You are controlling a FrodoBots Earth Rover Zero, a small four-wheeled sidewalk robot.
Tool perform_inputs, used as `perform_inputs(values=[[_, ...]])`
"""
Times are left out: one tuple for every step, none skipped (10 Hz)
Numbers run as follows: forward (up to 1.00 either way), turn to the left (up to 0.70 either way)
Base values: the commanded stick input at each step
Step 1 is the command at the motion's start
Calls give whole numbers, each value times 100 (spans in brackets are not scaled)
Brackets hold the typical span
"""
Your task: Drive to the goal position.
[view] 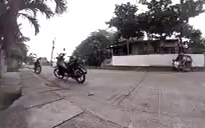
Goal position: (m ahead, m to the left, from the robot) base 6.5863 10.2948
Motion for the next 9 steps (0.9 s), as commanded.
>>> perform_inputs(values=[[0,0],[0,0],[0,0],[0,0],[0,0],[0,0],[0,0],[0,0],[0,30]])
